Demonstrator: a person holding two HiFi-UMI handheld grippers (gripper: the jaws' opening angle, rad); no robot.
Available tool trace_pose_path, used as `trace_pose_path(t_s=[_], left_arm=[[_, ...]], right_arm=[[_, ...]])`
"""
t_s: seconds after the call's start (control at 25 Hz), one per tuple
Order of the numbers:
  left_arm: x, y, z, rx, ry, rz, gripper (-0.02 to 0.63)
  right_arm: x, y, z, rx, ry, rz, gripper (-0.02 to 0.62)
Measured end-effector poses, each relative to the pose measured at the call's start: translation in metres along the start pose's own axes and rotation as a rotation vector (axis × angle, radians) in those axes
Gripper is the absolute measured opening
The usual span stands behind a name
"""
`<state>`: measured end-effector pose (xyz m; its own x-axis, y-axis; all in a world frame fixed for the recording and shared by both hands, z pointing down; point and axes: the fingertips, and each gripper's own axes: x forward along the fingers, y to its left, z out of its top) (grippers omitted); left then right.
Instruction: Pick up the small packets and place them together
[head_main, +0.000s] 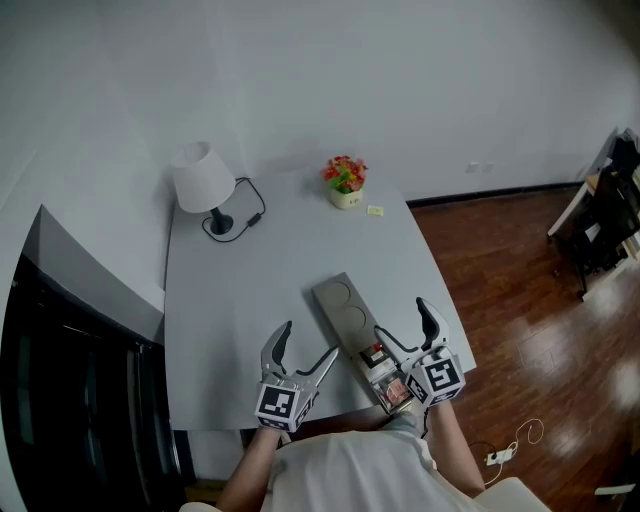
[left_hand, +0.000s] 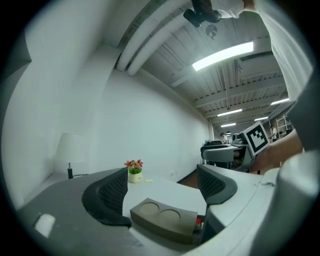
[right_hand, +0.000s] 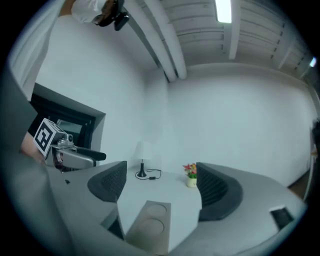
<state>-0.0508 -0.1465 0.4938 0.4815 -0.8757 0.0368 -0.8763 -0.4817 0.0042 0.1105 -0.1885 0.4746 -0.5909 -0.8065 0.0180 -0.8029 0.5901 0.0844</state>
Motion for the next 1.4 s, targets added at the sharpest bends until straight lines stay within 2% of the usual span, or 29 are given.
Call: trace_pose_path(t_s=[0.12, 0.32, 0.48, 0.6, 0.76, 1.04, 1.24, 1.4], left_arm=[[-0.006, 0.002, 0.019, 0.015, -0.066, -0.001, 0.417], [-0.013, 0.016, 0.031, 0.009, -0.058, 0.065, 0.397], [-0.014, 0.015, 0.033, 0.041, -0.053, 0.039, 0.394], [-0.016, 0.012, 0.027, 0.027, -0.025, 0.018, 0.396], [-0.017, 0.005, 0.015, 0.008, 0.015, -0.001, 0.396], [-0.021, -0.009, -0.002, -0.006, 0.055, -0.021, 0.396], [-0.025, -0.018, -0.005, -0.008, 0.076, -0.026, 0.396], [-0.031, -0.019, -0.009, -0.008, 0.090, -0.013, 0.396]], right_arm=[[0.008, 0.030, 0.026, -0.103, -0.032, 0.070, 0.443], [0.008, 0.041, 0.040, -0.077, -0.056, 0.109, 0.443], [0.003, 0.039, 0.027, -0.110, 0.011, 0.182, 0.443], [-0.007, 0.031, 0.005, -0.146, 0.083, 0.241, 0.430], [-0.026, 0.025, -0.040, -0.193, 0.251, 0.349, 0.413], [-0.075, 0.058, -0.156, -0.326, 0.663, 0.733, 0.410], [-0.115, 0.071, -0.241, -0.587, 0.938, 0.951, 0.410], [-0.126, 0.078, -0.276, -0.696, 1.036, 1.038, 0.408]])
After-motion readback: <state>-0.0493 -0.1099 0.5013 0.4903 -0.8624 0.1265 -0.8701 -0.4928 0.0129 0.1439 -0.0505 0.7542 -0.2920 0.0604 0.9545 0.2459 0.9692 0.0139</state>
